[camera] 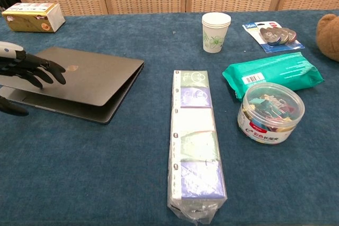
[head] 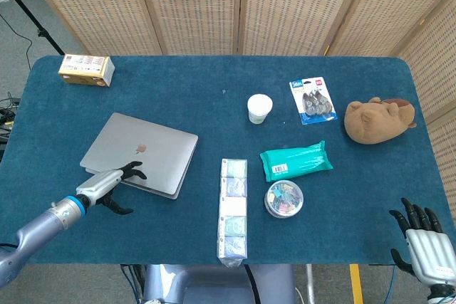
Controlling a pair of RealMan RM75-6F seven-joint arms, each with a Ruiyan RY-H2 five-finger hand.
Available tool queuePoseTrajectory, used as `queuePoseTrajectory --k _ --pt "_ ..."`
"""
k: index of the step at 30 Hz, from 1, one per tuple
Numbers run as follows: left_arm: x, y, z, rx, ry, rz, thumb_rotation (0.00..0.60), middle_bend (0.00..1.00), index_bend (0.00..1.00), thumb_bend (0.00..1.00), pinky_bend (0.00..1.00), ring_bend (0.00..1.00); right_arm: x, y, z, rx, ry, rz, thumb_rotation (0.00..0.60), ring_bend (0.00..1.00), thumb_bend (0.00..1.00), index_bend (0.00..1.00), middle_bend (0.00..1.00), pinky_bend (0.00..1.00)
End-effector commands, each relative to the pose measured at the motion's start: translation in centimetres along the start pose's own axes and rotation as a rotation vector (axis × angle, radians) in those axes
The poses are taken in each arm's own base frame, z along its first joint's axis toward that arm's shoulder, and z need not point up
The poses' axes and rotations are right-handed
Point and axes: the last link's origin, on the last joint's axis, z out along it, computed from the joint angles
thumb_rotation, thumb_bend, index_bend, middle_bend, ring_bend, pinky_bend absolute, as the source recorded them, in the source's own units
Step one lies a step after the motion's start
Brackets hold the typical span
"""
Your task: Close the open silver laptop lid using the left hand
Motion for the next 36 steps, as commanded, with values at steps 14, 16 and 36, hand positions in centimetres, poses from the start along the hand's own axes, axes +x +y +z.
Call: queuePoseTrajectory --k 14,16,36 --pt "-2.4 -2.9 0.2 0.051 -0.029 -0.012 0.600 0.06 0.25 0.19 0.14 0.12 -0.1 -0.1 0.2 0.002 -0.005 0.001 0.600 0.00 0.37 0.17 0.00 0.00" --pt "-2.0 -2.7 0.1 0.037 -0.010 -0.009 0.600 0.06 0.25 0.19 0.14 0.12 -0.1 -0.1 0.2 0.003 -0.003 0.001 0.600 0.00 0.37 0.17 0.00 0.00" --pt "4.8 -0.6 -9.4 -0.005 0.373 0.302 0.600 0.06 0.25 0.19 0.14 0.12 -0.4 -0.5 0.8 0.036 -0.011 0.005 0.600 0.00 0.37 0.17 0.00 0.00"
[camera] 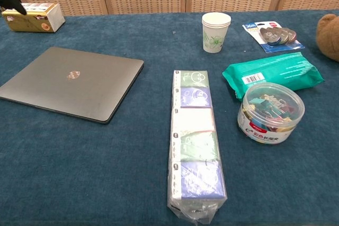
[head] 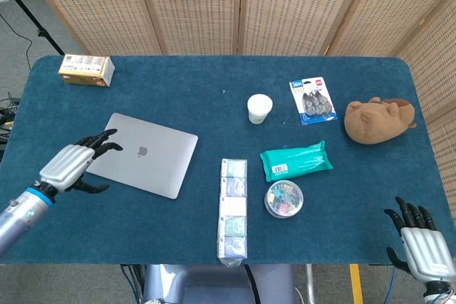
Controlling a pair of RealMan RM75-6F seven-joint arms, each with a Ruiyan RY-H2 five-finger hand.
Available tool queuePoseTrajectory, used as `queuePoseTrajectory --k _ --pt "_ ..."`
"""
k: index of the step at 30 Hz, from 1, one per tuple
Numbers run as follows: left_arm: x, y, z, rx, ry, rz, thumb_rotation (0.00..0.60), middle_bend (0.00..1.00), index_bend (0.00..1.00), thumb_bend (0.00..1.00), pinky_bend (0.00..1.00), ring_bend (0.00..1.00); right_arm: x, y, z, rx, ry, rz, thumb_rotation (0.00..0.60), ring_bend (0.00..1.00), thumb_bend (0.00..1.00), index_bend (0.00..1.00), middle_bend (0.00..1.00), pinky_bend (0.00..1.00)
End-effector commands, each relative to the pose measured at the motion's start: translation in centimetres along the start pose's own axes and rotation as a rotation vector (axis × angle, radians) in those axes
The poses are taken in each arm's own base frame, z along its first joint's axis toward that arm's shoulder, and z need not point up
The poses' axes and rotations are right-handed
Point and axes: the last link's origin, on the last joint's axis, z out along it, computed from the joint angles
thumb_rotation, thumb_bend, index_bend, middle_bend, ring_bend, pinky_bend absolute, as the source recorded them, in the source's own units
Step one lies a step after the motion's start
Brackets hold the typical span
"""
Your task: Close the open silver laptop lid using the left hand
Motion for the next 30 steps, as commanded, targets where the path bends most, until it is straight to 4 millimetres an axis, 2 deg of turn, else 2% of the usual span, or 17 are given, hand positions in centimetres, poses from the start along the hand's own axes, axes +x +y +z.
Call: queuePoseTrajectory --k 1,7,17,24,30 --pt "-0.4 -0.9 -3.9 0.069 0.040 0.048 0.600 0.06 0.25 0.19 0.14 0.12 0.0 -0.1 0.2 0.008 -0.002 0.001 0.600 0.00 0.38 0.17 0.00 0.00" --pt "-1.5 -1.8 -7.5 0.146 0.110 0.057 0.600 0.06 0.26 0.19 0.14 0.13 -0.3 -0.5 0.8 0.023 -0.014 -0.005 0.600 0.00 0.37 0.17 0.00 0.00" --pt "-5.8 -3.4 -14.7 0.287 0.311 -0.124 0.600 0.06 0.26 0.19 0.14 0.13 -0.9 -1.0 1.6 0.020 -0.024 -0.028 0.600 0.00 0.38 0.17 0.00 0.00" --pt "-7.4 -4.2 -16.4 0.302 0.350 -0.154 0.600 0.07 0.27 0.19 0.14 0.14 -0.9 -1.1 1.7 0.006 -0.012 -0.026 0.600 0.00 0.37 0.17 0.00 0.00" --pt "-7.1 -4.3 -16.6 0.286 0.368 -0.168 0.600 0.07 0.28 0.19 0.14 0.14 -1.0 -1.1 1.7 0.005 -0.012 -0.026 0.600 0.00 0.38 0.17 0.00 0.00"
